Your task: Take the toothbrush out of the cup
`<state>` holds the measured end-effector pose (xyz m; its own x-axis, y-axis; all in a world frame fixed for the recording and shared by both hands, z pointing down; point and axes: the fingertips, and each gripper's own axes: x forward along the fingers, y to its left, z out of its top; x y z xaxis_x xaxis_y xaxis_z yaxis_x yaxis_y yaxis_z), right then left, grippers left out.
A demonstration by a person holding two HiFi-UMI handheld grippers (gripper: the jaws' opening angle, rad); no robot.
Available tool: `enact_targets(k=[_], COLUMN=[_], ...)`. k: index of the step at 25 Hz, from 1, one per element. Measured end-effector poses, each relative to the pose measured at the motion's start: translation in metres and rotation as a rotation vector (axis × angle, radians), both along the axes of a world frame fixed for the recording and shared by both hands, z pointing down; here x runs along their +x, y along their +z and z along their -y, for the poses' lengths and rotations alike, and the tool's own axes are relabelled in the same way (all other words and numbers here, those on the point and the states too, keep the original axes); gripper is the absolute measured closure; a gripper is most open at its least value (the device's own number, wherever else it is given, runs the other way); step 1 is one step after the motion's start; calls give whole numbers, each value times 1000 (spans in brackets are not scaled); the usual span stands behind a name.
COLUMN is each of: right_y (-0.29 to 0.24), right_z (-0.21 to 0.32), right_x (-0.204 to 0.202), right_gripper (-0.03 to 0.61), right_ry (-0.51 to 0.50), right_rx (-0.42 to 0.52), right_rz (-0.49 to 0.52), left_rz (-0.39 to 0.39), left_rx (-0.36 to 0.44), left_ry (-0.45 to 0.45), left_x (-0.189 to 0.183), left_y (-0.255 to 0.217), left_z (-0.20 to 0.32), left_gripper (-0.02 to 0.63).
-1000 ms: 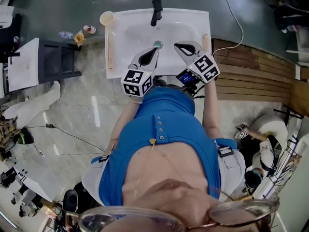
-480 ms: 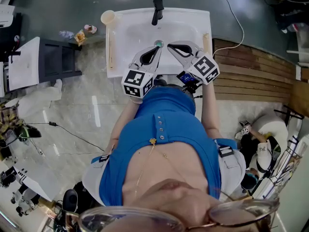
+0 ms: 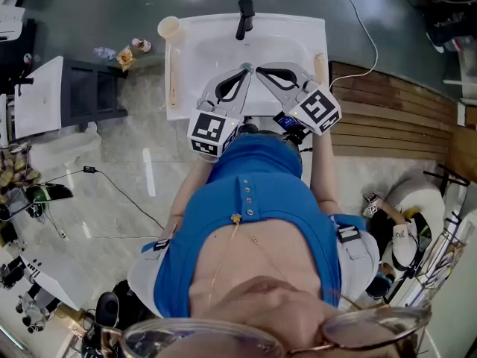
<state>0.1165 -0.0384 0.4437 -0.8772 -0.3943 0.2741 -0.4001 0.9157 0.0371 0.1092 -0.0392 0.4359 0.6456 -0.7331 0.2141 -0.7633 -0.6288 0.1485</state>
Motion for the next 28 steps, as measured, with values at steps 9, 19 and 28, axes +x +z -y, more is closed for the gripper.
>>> enact_targets(k=[9, 19, 28], right_y=[-18, -24, -27], right_z=[-1, -5, -6], right_x=[0, 2, 4], right_gripper=[577, 577, 578], right_ry=[0, -3, 1], right_rx=[25, 38, 37], right_rz=[43, 38, 32], left_rz=[-1, 5, 18], left_rx=[35, 49, 48], left_ry=[1, 9, 10], left_x=[0, 3, 3], left_y=[-15, -20, -21], left_z=[1, -5, -6], left_gripper=[612, 612, 612])
